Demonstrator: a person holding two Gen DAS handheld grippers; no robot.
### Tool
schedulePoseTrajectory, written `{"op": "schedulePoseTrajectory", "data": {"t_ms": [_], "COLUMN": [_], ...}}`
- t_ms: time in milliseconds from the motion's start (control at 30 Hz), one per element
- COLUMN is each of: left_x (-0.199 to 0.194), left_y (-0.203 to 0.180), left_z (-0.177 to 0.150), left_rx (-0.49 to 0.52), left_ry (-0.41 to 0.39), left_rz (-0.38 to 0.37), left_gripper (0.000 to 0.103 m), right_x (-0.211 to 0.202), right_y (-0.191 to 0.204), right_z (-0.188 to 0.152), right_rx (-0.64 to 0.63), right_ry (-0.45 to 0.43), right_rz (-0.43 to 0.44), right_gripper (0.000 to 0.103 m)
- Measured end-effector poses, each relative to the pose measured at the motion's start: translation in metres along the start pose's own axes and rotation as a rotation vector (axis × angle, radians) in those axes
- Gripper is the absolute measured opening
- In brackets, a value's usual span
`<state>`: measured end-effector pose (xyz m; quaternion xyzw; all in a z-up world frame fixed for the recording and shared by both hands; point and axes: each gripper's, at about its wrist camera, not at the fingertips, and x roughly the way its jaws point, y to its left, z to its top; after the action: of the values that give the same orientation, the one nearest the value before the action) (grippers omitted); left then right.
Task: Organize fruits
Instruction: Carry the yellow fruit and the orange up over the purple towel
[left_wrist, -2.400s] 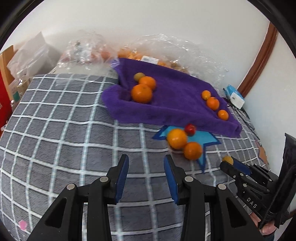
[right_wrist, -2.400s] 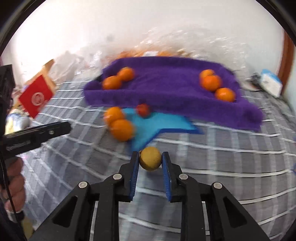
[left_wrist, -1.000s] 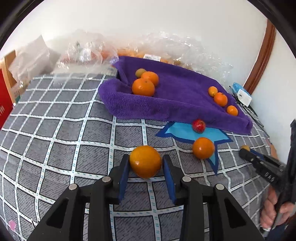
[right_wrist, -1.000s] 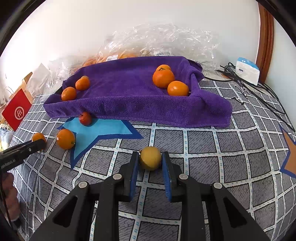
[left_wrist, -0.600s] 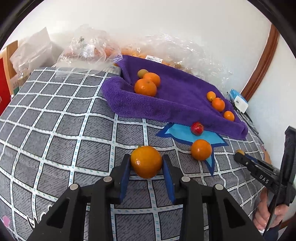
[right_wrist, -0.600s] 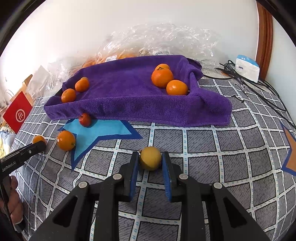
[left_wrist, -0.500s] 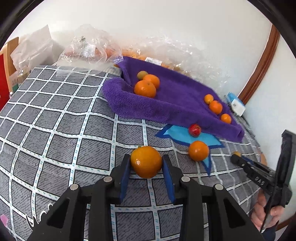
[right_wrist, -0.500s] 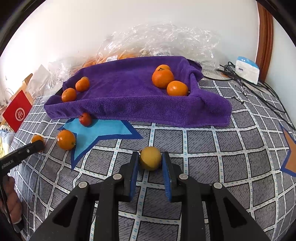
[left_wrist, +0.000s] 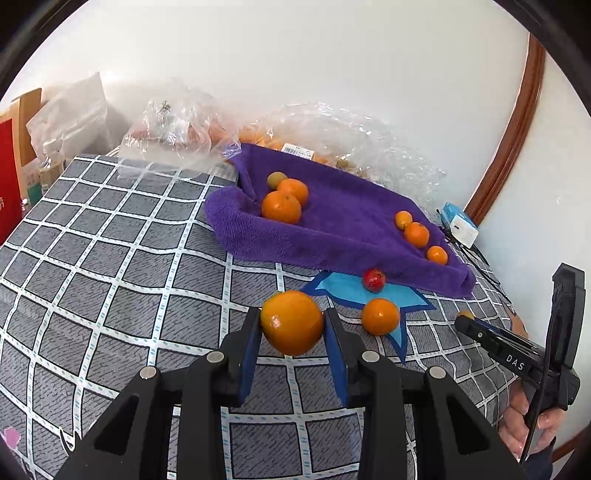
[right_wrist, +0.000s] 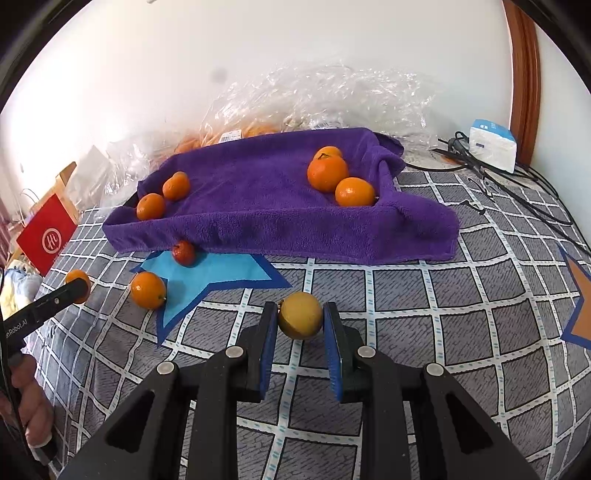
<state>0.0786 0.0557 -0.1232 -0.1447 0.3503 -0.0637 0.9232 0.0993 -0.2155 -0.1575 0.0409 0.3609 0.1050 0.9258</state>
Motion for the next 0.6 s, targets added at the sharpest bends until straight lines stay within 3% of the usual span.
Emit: {"op": "schedulePoseTrajectory", "data": {"t_ms": [600], "left_x": [-0.012], "left_y": [0.010], "left_z": [0.003], "left_rx": [-0.057], "left_ry": [-0.081], "left_rz": [0.040], "left_gripper": [0.032], "right_x": [-0.034], "right_y": [-0.005], "right_z": [0.020], "right_rx": [0.006], "right_ry": [-0.058], "right_rz": [-0.053], "right_gripper": [0.025]}}
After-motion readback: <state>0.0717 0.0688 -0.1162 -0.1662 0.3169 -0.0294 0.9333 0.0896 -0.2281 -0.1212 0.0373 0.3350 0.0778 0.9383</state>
